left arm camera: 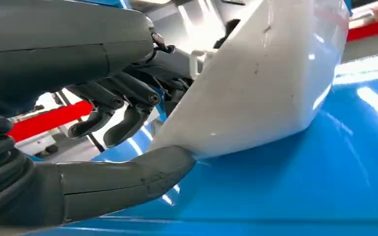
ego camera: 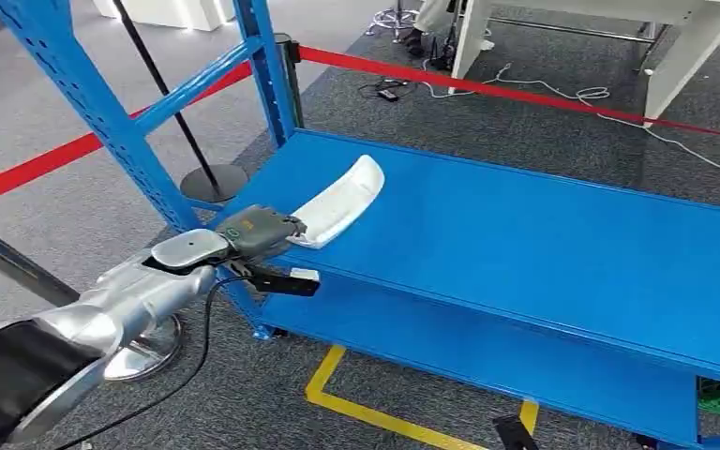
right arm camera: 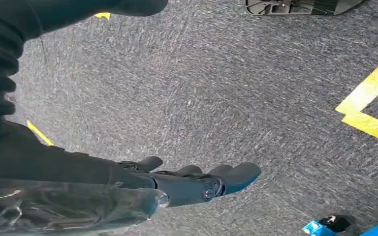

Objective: Take the parts from the cabinet and place them on the table.

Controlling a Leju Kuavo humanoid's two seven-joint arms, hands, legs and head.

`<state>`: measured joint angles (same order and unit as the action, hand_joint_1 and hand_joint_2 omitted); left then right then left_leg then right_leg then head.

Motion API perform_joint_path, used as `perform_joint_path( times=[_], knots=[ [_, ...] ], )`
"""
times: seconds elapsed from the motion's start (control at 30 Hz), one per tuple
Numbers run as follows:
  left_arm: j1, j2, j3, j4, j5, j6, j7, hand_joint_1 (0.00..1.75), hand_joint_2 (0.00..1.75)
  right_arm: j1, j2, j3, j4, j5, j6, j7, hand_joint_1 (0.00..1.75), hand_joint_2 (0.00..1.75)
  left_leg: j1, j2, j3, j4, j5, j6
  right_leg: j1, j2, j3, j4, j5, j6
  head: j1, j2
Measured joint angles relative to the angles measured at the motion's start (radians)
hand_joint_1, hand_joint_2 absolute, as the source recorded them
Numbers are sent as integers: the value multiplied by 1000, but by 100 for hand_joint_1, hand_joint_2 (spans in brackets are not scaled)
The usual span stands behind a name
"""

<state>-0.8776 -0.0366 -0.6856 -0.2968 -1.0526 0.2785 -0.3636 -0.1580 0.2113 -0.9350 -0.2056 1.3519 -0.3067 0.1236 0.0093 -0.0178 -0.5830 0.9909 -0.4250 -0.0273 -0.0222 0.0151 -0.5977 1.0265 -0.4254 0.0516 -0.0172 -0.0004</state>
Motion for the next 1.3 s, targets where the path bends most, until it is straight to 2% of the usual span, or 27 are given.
perform_joint_path(
  times=[0.23, 0.33, 0.4, 0.53, 0.63, 0.73, 0.87, 1.3],
  knots=[
    [7, -17, 68, -2, 90, 87, -38, 162, 175, 0, 0, -5, 0, -9, -3, 0, 0, 175, 0, 0, 0, 0, 0, 0, 0, 0, -1, 0, 0, 0, 0, 0],
    [11, -60, 180, -27, 313, 92, -84, 162, 175, 1, 0, -15, 0, -26, -9, -3, 0, 175, 0, 0, 0, 0, 0, 0, 0, -1, -1, 0, 0, 0, 1, 0],
    [11, -88, 262, -57, 422, 65, -110, 162, 175, 3, 0, -21, 0, -32, -11, -7, 0, 175, 0, 0, -1, 0, 0, 0, 0, 0, -1, 0, 0, 0, 0, 0],
    [21, -146, 383, -144, 590, -40, -154, 162, 175, 4, 0, -29, 0, -37, -15, -12, 0, 175, 0, 0, -2, 0, 0, 0, 0, 0, -2, 0, 0, 0, 0, 0],
    [32, -182, 443, -205, 676, -101, -147, 162, 175, 6, 0, -35, 0, -43, -19, -18, 0, 175, 0, 0, -2, 0, 0, 0, 0, 0, -2, 0, 0, 0, 0, 0],
    [41, -214, 476, -242, 704, -111, -118, 162, 175, 8, 0, -42, 0, -50, -23, -20, 0, 175, 0, 0, -2, 0, 0, 0, 0, 0, -2, 0, 0, 0, 0, 0],
    [49, -242, 494, -267, 707, -110, -111, 162, 175, 10, 0, -47, 0, -50, -24, -21, 0, 175, 0, 0, -2, 0, 0, 0, 0, 0, -2, 0, 0, 0, 0, 0],
    [59, -273, 496, -280, 751, -107, -103, 162, 175, 14, 0, -55, 0, -56, -26, -21, 0, 175, 0, 0, -3, 0, 0, 0, 0, 0, -2, 0, 0, 0, 0, 0]
  ],
)
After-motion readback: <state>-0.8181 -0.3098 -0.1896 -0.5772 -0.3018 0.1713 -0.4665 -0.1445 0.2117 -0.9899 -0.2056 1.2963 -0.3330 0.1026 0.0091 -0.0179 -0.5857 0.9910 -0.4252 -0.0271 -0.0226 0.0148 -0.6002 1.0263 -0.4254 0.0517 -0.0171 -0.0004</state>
